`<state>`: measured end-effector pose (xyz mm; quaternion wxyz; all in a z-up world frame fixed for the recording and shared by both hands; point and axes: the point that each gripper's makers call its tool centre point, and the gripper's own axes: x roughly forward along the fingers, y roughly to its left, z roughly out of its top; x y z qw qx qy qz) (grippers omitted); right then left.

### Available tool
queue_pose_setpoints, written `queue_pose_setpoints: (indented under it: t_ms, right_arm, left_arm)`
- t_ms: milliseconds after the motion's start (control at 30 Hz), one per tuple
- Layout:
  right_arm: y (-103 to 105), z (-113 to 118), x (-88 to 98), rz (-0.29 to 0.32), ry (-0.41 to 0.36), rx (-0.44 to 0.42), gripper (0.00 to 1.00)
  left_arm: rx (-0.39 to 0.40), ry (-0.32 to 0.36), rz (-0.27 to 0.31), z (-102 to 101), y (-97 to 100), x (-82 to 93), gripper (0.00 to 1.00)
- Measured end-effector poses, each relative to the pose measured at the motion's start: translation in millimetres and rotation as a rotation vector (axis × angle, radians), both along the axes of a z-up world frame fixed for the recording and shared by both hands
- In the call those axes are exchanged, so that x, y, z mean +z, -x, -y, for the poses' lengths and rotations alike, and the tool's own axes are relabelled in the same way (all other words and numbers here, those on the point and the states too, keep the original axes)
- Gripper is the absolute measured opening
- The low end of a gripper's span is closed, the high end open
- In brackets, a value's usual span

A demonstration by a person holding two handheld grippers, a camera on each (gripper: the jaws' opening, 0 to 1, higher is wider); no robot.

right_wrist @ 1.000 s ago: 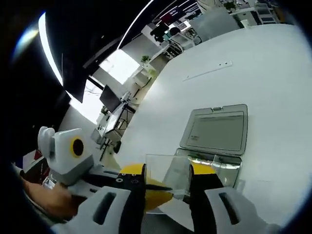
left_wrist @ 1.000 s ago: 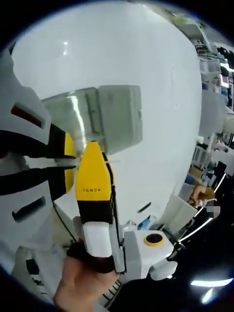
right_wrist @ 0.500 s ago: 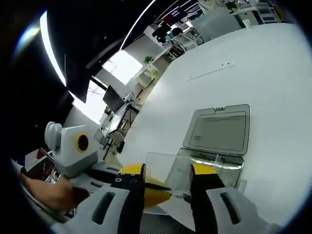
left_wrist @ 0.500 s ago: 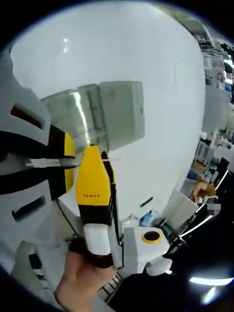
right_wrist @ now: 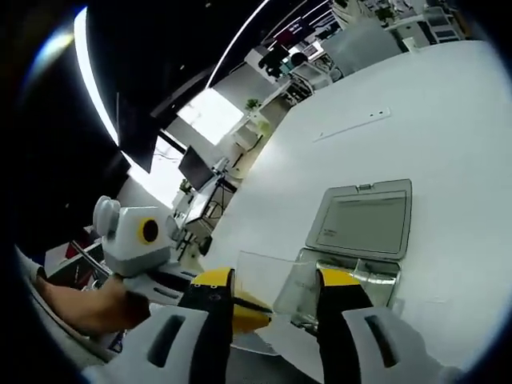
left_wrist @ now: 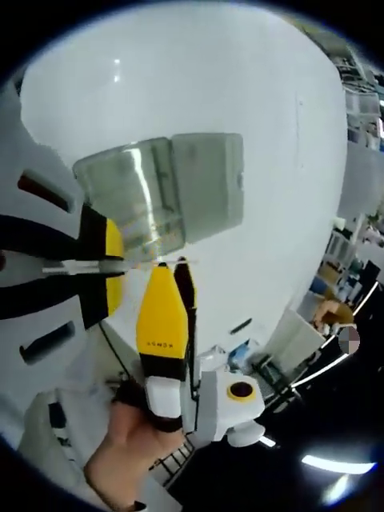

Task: Insert the divider into the dual guide fixture by aligning both edges with the guide slots and pushing it downward to the bottom, including one-sided entry, uneven engagement, binding, and posture correction.

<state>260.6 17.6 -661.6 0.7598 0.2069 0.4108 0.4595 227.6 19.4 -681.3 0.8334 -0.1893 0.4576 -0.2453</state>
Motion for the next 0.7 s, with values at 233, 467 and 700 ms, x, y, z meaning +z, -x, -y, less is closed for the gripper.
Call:
queue_pose_setpoints:
  t_ms: [233,467,700]
  right_arm:
    - [-1,9,2.1,0.004,-0.027,-0.008,0.36]
    - [-1,19,1.0,0.001,-0.044,-0.014,0.36]
    - [1,25,0.1,0.031,-0.064,0.006,0.36]
  left_arm:
    - [-0.013,0.059,-0.037,3,3.8,5.3,0.01]
    - [-0.024,0.074,-0.063,4,6.3,9.8,0.01]
    - [0.003,0.039,-0.110,-8,5.6,7.3,0.01]
